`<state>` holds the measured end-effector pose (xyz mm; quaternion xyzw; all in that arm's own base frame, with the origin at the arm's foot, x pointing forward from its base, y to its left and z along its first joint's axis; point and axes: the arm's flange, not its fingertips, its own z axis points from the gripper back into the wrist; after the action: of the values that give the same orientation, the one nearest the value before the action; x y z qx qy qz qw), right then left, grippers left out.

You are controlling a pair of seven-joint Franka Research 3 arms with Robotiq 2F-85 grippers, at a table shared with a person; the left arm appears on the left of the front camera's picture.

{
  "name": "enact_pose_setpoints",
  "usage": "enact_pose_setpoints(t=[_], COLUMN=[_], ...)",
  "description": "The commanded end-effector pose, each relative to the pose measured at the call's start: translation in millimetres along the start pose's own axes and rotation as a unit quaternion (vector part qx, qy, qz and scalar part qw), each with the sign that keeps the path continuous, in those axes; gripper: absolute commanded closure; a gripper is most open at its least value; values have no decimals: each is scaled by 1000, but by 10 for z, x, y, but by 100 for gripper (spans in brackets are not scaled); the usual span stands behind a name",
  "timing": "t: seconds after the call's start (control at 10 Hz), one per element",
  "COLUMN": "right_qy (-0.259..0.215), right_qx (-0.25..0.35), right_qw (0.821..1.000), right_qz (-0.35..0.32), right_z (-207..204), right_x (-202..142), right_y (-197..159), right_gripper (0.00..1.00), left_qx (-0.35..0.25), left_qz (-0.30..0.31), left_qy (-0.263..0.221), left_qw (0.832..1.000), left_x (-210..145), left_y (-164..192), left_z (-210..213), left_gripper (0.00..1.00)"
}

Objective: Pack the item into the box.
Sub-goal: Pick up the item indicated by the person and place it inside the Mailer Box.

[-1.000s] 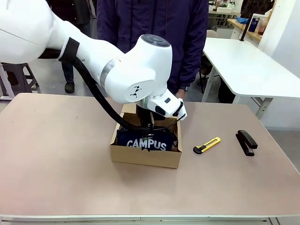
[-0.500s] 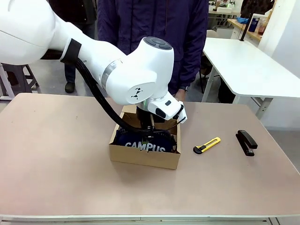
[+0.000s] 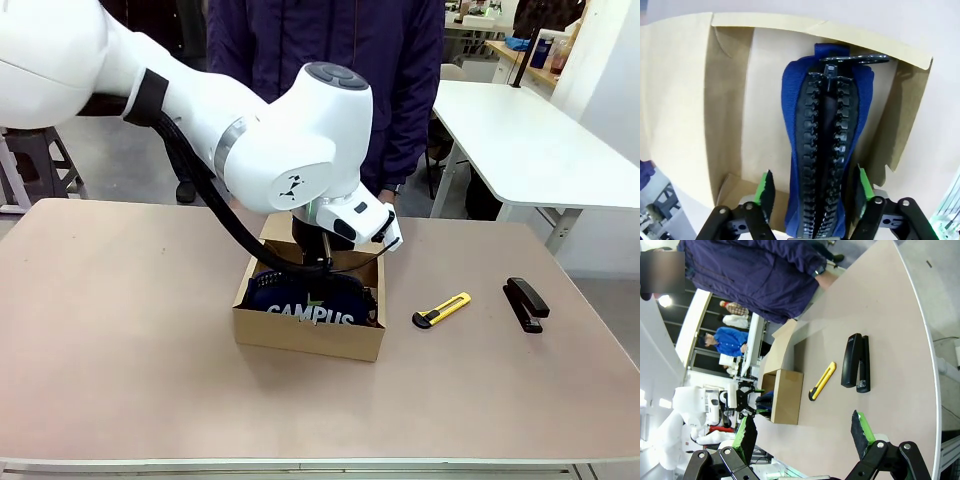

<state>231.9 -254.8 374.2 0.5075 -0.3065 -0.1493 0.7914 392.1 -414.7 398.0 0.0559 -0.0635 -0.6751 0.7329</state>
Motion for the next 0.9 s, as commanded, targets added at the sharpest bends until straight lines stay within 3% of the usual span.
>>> enact_pose_setpoints(t=[0.0, 0.5, 0.8], right_qy=[-11, -11, -11], right_qx=[9, 9, 9], right_qw=[1000, 1000, 1000], right_qz=[11, 11, 11], right_z=[-16, -16, -16], right_x=[34, 34, 34], right_y=[3, 3, 3], right_gripper=[0, 0, 0], left_qx=[-3, -26, -87], left_qz=[-6, 21, 103], left_qy=[-18, -60, -106], left_qw=[1000, 998, 985], left_x=[-75, -203, -700], left_y=[-6, 68, 364], left_z=[133, 428, 828], left_gripper=[0, 0, 0])
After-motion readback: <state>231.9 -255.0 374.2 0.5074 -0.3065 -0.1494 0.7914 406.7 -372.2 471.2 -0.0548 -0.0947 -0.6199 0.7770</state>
